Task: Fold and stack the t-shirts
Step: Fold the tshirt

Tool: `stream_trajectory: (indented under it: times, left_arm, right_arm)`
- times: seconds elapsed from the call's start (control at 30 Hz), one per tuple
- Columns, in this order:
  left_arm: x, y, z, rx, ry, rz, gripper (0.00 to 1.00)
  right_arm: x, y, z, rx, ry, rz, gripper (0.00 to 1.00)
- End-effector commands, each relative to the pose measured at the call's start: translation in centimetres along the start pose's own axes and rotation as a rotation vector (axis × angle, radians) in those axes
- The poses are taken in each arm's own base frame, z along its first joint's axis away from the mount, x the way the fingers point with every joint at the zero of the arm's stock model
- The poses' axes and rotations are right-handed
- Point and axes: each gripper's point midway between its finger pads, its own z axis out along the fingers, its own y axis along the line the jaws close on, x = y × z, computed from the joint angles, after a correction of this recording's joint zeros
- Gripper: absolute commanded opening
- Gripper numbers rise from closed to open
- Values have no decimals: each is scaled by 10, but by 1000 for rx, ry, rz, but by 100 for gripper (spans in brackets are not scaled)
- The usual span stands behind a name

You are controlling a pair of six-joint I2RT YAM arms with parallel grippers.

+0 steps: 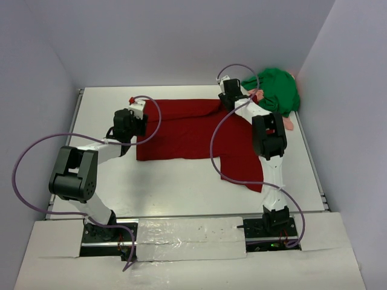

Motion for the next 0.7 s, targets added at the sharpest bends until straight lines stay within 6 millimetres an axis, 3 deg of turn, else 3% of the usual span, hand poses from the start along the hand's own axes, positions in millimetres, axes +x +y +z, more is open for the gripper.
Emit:
stream_trajectory:
  times: [0.0, 0.07, 0.1, 0.2, 0.3, 0.53, 0.67]
  left_arm:
    - [-23, 1, -3, -2, -57, 6, 63]
    - [-23, 0, -3, -2, -55, 8, 63]
    - [-23, 0, -3, -2, -57, 8, 63]
    - [-22, 0, -3, -1, -54, 10, 63]
    - [-23, -1, -4, -2, -55, 9, 63]
    - [-22, -1, -3, 0, -52, 9, 63]
    - [-21, -1, -3, -1, -49, 8, 63]
  right_arm:
    - [-47, -42, -42, 113, -148, 43, 62]
    - [-39, -47, -45, 158, -151, 33, 62]
    - [-54, -59, -53, 198, -211, 59, 62]
    - [-52, -66, -55, 249, -225, 57, 62]
    - [-52, -68, -55, 256, -231, 65, 62]
    - [-43, -51, -48, 183, -196, 52, 62]
    - [-39, -60, -43, 247, -206, 58, 62]
